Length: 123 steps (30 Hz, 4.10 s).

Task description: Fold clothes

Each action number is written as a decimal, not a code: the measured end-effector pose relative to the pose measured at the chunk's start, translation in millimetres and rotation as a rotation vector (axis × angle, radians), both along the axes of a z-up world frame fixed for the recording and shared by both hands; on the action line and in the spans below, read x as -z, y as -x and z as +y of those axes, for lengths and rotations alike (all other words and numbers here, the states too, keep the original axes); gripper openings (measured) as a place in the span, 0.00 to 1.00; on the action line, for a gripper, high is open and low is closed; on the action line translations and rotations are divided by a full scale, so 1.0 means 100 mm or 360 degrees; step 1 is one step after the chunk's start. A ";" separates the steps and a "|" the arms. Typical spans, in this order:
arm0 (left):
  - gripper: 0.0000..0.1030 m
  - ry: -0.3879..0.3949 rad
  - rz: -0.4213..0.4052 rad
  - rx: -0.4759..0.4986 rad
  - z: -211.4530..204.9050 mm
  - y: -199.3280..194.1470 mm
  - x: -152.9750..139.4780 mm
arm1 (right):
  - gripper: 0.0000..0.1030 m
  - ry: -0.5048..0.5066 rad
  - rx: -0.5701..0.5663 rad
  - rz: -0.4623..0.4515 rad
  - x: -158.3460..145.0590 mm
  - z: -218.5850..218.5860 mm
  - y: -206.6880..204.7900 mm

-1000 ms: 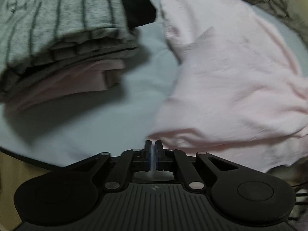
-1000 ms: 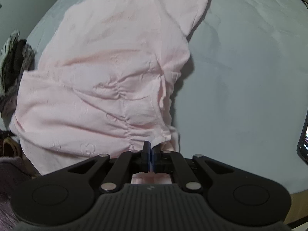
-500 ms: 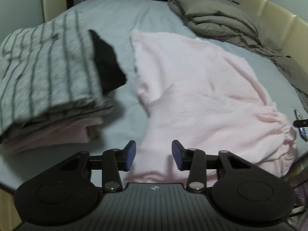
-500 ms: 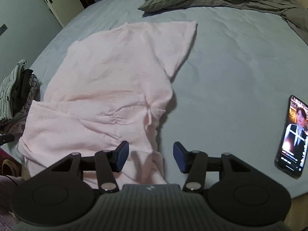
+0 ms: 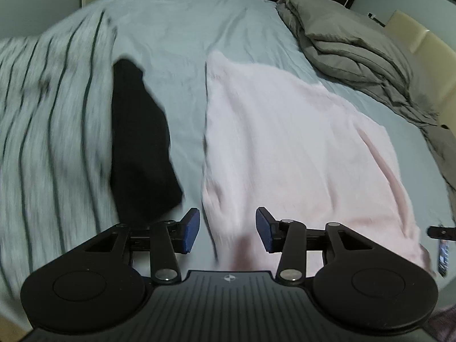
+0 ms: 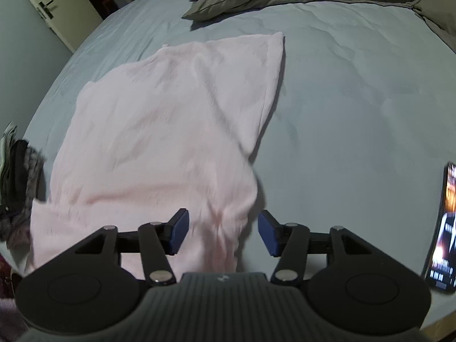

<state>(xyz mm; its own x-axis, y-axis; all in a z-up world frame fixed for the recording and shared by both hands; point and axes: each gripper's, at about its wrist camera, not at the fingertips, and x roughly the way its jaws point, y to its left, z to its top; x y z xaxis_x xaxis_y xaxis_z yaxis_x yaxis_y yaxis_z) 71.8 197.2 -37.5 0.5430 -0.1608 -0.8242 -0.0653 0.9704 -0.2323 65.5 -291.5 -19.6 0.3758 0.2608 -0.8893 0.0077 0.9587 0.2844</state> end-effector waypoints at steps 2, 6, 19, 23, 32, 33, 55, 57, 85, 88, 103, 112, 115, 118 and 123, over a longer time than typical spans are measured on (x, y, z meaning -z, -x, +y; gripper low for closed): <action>0.46 0.0026 0.0006 -0.0004 0.02 -0.24 0.02 | 0.58 0.0058 -0.0021 0.0002 0.03 0.00 -0.18; 0.46 0.0045 0.0060 0.0006 0.01 -0.71 0.12 | 0.58 0.0100 -0.0013 -0.0002 0.13 -0.06 -0.55; 0.55 0.0129 -0.0006 -0.0058 0.20 -1.73 0.56 | 0.58 0.0078 0.0045 -0.0095 0.53 -0.22 -1.59; 0.55 0.0185 -0.0048 -0.0108 0.30 -2.01 0.70 | 0.58 0.0026 0.0140 -0.0146 0.68 -0.36 -1.89; 0.57 0.0357 -0.0172 -0.0220 0.51 -2.49 1.04 | 0.58 -0.0120 0.0246 -0.0191 1.02 -0.56 -2.41; 0.59 0.0358 -0.0198 -0.0216 0.50 -2.52 1.05 | 0.58 -0.0132 0.0251 -0.0201 1.04 -0.56 -2.46; 0.02 0.0179 -0.0449 -0.0270 0.39 -2.27 0.24 | 0.05 -0.0192 0.0193 -0.0462 0.19 -0.37 -2.36; 0.02 0.0167 -0.0472 -0.0248 0.39 -2.15 0.03 | 0.05 -0.0199 0.0174 -0.0502 -0.04 -0.36 -2.24; 0.02 0.0041 -0.0569 0.0127 0.62 0.82 -0.80 | 0.05 -0.0292 -0.0128 -0.0445 -0.94 -0.61 0.77; 0.02 -0.0009 -0.0508 0.0241 0.47 0.77 -0.67 | 0.05 -0.0186 -0.0221 -0.0394 -0.78 -0.48 0.83; 0.46 -0.0586 -0.0263 0.0780 -0.65 0.57 0.04 | 0.05 -0.0080 -0.0351 -0.0280 -0.49 -0.27 0.84; 0.07 -0.0768 -0.0081 0.0759 -0.74 0.42 0.31 | 0.05 -0.0081 -0.0432 -0.0288 -0.50 -0.11 0.79; 0.02 -0.0717 -0.0151 0.0654 -0.61 0.45 0.14 | 0.05 -0.0066 -0.0422 -0.0307 -0.52 -0.13 0.80; 0.01 -0.0648 -0.0249 0.0531 -0.46 0.49 -0.08 | 0.05 -0.0061 -0.0366 -0.0378 -0.60 -0.20 0.82; 0.01 -0.0458 -0.0487 0.0269 -0.05 0.65 -0.59 | 0.05 -0.0073 -0.0188 -0.0546 -0.81 -0.43 0.87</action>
